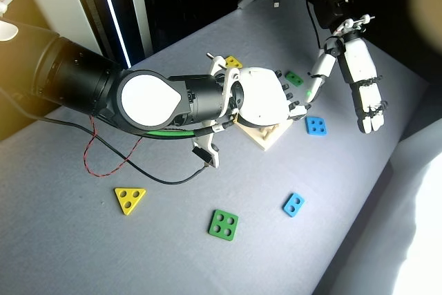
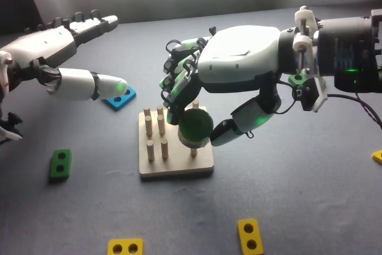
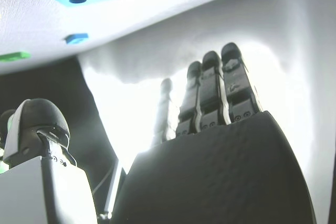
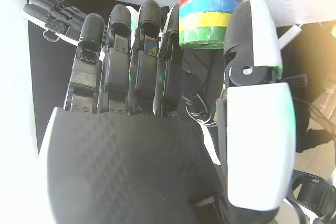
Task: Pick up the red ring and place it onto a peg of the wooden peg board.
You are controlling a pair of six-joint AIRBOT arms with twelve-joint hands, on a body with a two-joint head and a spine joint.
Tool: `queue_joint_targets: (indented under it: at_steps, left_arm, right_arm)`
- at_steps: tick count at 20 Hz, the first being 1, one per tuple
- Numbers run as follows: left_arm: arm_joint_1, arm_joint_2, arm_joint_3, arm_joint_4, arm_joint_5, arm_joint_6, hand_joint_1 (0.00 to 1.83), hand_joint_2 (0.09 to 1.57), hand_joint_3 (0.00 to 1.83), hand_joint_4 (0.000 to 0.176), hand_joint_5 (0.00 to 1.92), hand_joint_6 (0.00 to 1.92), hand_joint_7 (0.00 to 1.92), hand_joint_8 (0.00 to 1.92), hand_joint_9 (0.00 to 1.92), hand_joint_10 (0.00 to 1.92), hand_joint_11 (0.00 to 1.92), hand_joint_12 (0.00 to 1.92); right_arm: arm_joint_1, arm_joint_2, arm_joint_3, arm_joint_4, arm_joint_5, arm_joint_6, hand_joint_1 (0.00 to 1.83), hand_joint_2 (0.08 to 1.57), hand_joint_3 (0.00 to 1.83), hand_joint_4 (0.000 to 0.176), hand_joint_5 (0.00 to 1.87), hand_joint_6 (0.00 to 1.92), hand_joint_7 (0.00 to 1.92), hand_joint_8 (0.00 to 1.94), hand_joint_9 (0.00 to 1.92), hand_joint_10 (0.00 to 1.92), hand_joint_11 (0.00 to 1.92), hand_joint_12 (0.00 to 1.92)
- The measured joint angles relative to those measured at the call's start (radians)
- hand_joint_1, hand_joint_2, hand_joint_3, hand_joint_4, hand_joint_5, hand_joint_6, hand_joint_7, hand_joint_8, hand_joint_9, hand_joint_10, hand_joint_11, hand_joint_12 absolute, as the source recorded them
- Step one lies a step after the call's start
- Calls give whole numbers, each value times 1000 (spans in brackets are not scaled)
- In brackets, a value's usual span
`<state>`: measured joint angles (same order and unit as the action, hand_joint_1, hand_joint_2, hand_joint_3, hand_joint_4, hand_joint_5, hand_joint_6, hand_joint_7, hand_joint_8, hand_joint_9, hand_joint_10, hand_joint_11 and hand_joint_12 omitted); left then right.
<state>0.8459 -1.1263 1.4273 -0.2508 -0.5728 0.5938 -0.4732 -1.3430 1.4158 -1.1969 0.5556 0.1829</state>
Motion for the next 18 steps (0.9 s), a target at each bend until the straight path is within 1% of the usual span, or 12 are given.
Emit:
queue_joint_targets:
  at_steps: [1, 3, 4, 5, 8, 9, 11, 12, 13, 14, 15, 18]
  left_arm:
    - [0, 0, 0, 0, 0, 0, 431, 1010, 1, 168, 0, 0, 0, 0, 0, 0, 0, 0]
    - [0, 0, 0, 0, 0, 0, 433, 1009, 0, 174, 2, 1, 0, 0, 0, 0, 0, 0]
    - [-2, 0, 0, 1, 1, 0, 431, 1012, 1, 162, 0, 0, 0, 0, 0, 0, 0, 0]
    - [-3, 0, 0, 0, 1, 0, 421, 1009, 0, 163, 0, 0, 0, 0, 0, 0, 0, 0]
    - [-3, 0, 0, 1, 0, 0, 418, 1007, 0, 169, 0, 0, 0, 0, 0, 0, 0, 0]
    - [-5, 0, 0, 1, 3, 0, 430, 1008, 0, 166, 0, 0, 0, 0, 0, 0, 0, 0]
    - [-11, -2, 4, 7, 0, 0, 433, 1008, 0, 166, 1, 0, 0, 0, 0, 0, 0, 0]
    - [-11, -2, 4, 8, -1, 0, 423, 1005, 0, 168, 0, 0, 0, 0, 0, 0, 0, 0]
    - [-11, -2, 4, 4, 5, 0, 411, 1007, 0, 174, 0, 0, 0, 0, 0, 0, 0, 0]
    - [-11, -2, 4, 3, 6, 0, 415, 1005, 0, 175, 3, 1, 0, 0, 0, 0, 0, 0]
    - [-11, -2, 4, 8, 4, 0, 410, 1004, 0, 174, 0, 0, 0, 0, 0, 0, 0, 0]
    - [-11, -4, 4, 8, 5, 0, 432, 1010, 1, 170, 6, 2, 0, 0, 0, 0, 0, 0]
  right_arm:
    - [0, 0, 0, 0, 0, 0, 1102, 1154, 1, 0, 902, 1124, 646, 4, 402, 3, 0, 660]
    - [-4, -1, 2, 1, 2, 1, 1112, 1166, 0, 0, 878, 1159, 645, 2, 399, 1, 0, 521]
    - [-7, -2, 2, 5, 0, 2, 1111, 1169, 1, 0, 870, 1171, 642, 2, 397, 2, 0, 440]
    - [-10, -3, 2, -3, -2, 2, 1109, 1174, 1, 0, 862, 1183, 638, 1, 392, 0, 0, 367]
    - [-12, -7, 2, -3, 0, 3, 1111, 1172, 0, 0, 868, 1175, 640, 4, 397, 2, 0, 459]
    - [-32, -38, 37, -9, 19, 35, 1098, 1174, 1, 0, 865, 1182, 635, 3, 391, 1, 0, 475]
    - [-51, -61, 69, -28, -27, 53, 1095, 1174, 1, 0, 864, 1184, 634, 3, 390, 1, 0, 480]
    - [-58, -62, 71, -47, -33, 60, 1112, 1174, 0, 0, 863, 1182, 639, 4, 394, 2, 0, 591]
    - [-58, -62, 75, -51, -30, 76, 1107, 1178, 0, 0, 856, 1194, 640, 6, 399, 4, 0, 777]
    - [-58, -64, 81, -48, -26, 80, 1096, 1179, 0, 0, 855, 1197, 639, 6, 400, 4, 0, 813]
    - [-58, -65, 84, -47, -29, 82, 1093, 1179, 0, 0, 857, 1195, 640, 5, 398, 3, 0, 742]
    - [-58, -67, 85, -49, -31, 82, 1081, 1179, 0, 0, 857, 1196, 640, 4, 400, 4, 0, 739]
